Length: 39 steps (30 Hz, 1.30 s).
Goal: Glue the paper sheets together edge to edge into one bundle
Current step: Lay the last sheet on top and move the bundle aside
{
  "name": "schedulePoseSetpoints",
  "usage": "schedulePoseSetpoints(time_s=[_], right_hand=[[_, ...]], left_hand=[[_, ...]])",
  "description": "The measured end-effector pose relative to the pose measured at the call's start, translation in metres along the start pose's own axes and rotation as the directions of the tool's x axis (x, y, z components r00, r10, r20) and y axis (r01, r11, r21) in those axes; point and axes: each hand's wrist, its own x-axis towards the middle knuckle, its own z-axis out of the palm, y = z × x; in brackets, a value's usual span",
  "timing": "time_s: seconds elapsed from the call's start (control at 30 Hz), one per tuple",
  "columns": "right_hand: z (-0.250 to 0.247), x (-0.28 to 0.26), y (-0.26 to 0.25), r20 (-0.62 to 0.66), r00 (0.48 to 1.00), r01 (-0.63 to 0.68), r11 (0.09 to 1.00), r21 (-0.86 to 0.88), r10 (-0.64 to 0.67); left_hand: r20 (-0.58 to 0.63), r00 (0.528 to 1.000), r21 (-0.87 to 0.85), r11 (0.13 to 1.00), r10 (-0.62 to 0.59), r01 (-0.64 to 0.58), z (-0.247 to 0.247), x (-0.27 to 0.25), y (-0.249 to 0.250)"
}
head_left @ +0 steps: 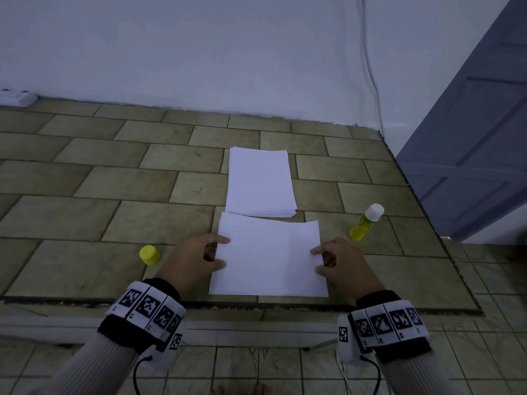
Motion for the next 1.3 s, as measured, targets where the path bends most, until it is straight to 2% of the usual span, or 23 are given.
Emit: schedulePoseSetpoints(time_s=[0.5, 0.57, 0.63, 0.73, 0.87, 0.97, 1.03, 1.13, 1.3], right_hand=[[0.002, -0.001, -0.002, 0.002, 1.000, -0.013, 1.000, -0.015, 0.013], [0.002, -0.002, -0.003, 0.004, 1.000, -0.016, 1.000, -0.025, 0.016], [0.003, -0.002, -0.004, 0.004, 1.000, -0.019, 0.999, -0.048, 0.020], [0.003, -0.004, -0.009, 0.008, 1.000, -0.019, 0.983, -0.184, 0.021], [0.001, -0.008, -0.029, -0.022, 1.000, -0.017, 0.902, -0.431, 0.008], [0.014, -0.005, -0.049, 0.000, 0.997, 0.074, 0.923, -0.378, -0.080], [0.033, 0.002, -0.065, 0.077, 0.987, 0.158, 0.932, -0.325, -0.140], [0.066, 0.013, -0.083, 0.169, 0.956, 0.281, 0.910, -0.306, -0.238], [0.096, 0.025, -0.084, 0.125, 0.941, 0.336, 0.898, -0.283, -0.313]], left_hand=[[-0.001, 0.999, -0.006, 0.999, 0.042, -0.042, 0.000, -0.003, -0.003], [0.006, 0.999, 0.034, 0.998, 0.049, -0.049, 0.000, -0.003, -0.004], [0.026, 0.998, 0.164, 0.985, 0.055, -0.059, -0.002, -0.002, -0.002], [0.035, 0.995, 0.381, 0.919, 0.093, -0.100, -0.002, 0.000, 0.000], [0.008, 0.993, 0.396, 0.911, 0.121, -0.114, 0.013, 0.005, 0.010], [0.031, 0.988, 0.490, 0.860, 0.149, -0.145, 0.035, 0.012, 0.010], [-0.009, 0.985, 0.512, 0.847, 0.175, -0.146, 0.046, 0.014, 0.006], [0.024, 0.982, 0.566, 0.807, 0.187, -0.167, 0.053, 0.014, -0.002], [0.013, 0.959, 0.615, 0.753, 0.285, -0.232, 0.057, 0.015, -0.009]])
